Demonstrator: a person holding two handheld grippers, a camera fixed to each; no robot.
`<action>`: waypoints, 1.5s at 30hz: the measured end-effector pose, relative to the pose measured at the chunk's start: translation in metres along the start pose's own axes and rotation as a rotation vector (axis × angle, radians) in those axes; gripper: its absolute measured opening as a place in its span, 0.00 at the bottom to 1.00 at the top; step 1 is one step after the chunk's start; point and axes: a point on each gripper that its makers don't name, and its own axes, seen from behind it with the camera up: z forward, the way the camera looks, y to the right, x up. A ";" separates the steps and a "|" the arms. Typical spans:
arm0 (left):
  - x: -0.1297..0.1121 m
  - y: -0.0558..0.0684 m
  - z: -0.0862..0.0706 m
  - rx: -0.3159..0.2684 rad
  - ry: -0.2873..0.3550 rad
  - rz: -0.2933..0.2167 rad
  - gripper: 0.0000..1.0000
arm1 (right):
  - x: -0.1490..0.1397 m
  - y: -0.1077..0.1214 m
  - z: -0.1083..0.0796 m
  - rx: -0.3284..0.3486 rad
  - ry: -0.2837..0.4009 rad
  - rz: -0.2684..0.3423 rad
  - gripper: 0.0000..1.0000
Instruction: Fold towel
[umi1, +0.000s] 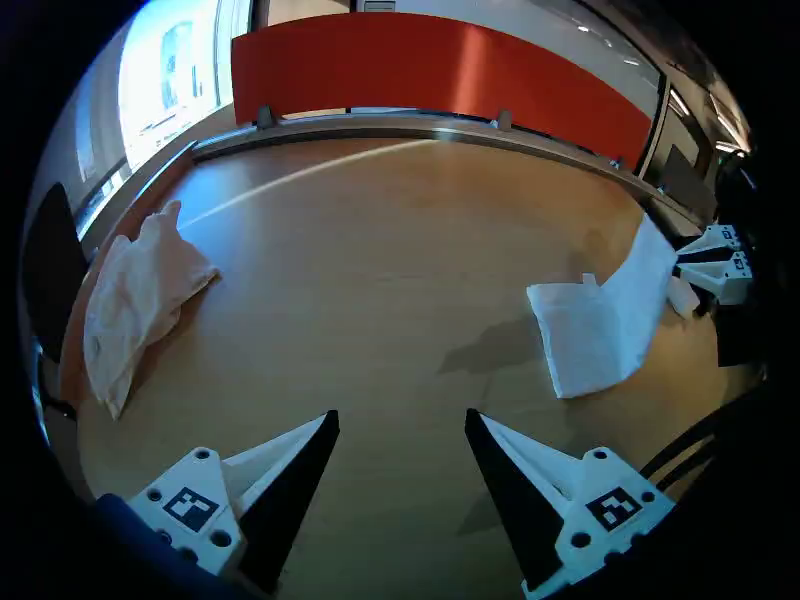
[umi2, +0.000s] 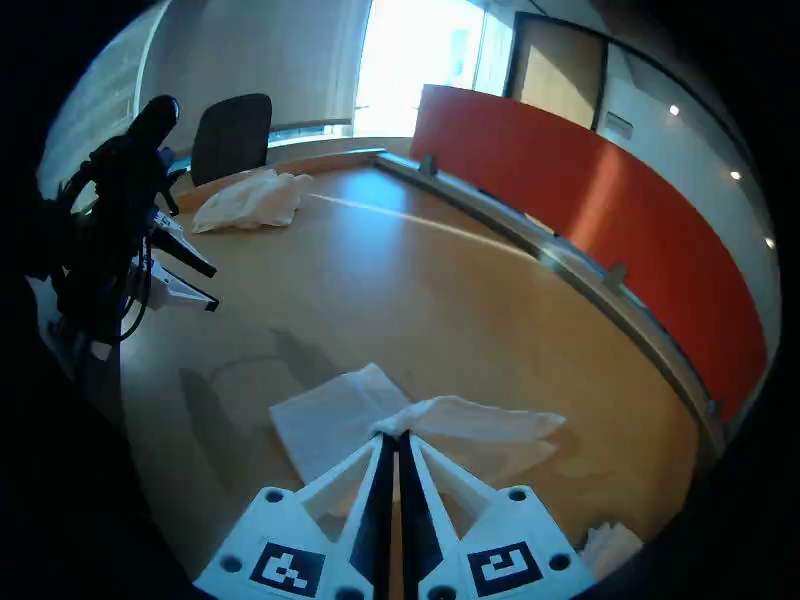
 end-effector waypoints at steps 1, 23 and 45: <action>0.000 -0.001 0.000 0.001 0.001 -0.002 0.93 | 0.001 -0.004 0.002 0.009 -0.001 -0.002 0.11; -0.003 -0.007 -0.001 0.009 -0.003 -0.002 0.94 | -0.017 -0.027 0.013 0.063 -0.039 0.045 0.69; -0.002 -0.002 -0.001 0.003 -0.001 0.006 0.94 | -0.062 -0.032 0.013 0.048 -0.113 0.072 0.69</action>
